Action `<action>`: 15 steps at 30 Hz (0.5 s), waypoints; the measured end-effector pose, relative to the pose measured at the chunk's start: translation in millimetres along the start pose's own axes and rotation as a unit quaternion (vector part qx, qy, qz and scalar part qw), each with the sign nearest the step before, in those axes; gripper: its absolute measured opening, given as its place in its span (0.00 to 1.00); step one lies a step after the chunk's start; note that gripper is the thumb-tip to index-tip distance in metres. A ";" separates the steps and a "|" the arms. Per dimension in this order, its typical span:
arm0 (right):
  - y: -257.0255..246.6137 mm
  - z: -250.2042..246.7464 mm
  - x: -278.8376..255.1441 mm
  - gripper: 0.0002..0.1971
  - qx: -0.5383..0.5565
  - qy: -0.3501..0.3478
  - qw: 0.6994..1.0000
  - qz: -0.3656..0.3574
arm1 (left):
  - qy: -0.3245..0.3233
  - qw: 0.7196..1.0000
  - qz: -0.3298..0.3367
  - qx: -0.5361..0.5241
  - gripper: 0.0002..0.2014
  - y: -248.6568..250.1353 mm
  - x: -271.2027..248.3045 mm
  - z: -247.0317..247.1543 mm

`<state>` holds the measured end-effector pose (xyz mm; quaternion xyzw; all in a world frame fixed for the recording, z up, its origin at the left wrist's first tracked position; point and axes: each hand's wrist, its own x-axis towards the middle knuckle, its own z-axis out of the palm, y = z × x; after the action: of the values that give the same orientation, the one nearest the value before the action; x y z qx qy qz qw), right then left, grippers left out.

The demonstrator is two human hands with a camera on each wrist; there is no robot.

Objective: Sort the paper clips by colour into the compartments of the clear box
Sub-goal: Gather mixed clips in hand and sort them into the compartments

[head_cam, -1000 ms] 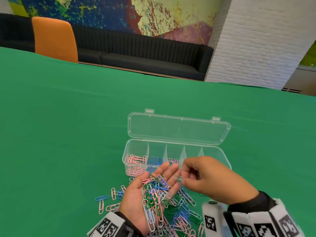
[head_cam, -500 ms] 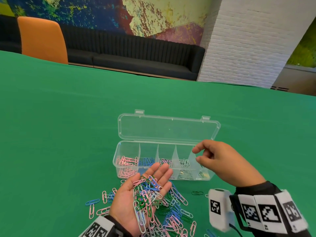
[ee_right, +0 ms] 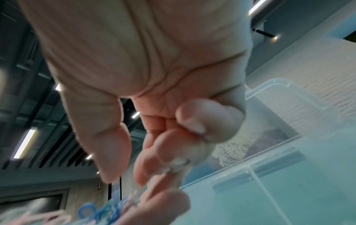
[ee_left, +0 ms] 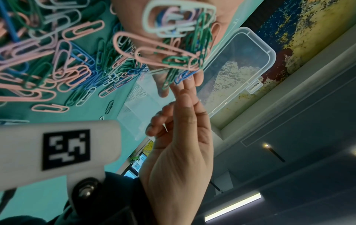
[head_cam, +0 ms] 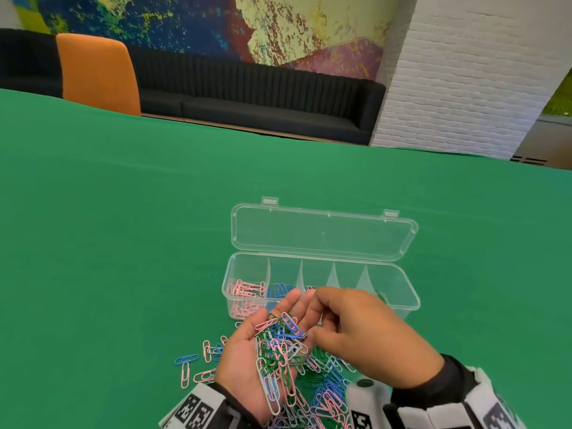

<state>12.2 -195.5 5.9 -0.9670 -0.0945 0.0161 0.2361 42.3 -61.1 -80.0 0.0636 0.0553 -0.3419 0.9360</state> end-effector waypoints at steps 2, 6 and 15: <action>-2.8 4.0 0.7 0.02 -0.009 0.005 1.000 0.003 | -0.028 1.000 -0.006 -0.012 0.25 0.2 -2.6 3.9; -6.8 14.0 1.5 0.05 -0.023 0.024 0.999 0.019 | -0.048 0.998 -0.020 -0.033 0.37 1.2 -2.0 -2.4; -7.5 21.5 2.7 0.05 -0.037 0.032 0.999 0.024 | -0.063 0.996 0.002 0.062 0.29 1.2 -2.9 -4.0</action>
<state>11.9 -178.7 -9.6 -0.9771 -0.0646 -0.0126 0.2025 40.7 -57.7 -83.4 0.0999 -0.0256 -0.3460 0.9325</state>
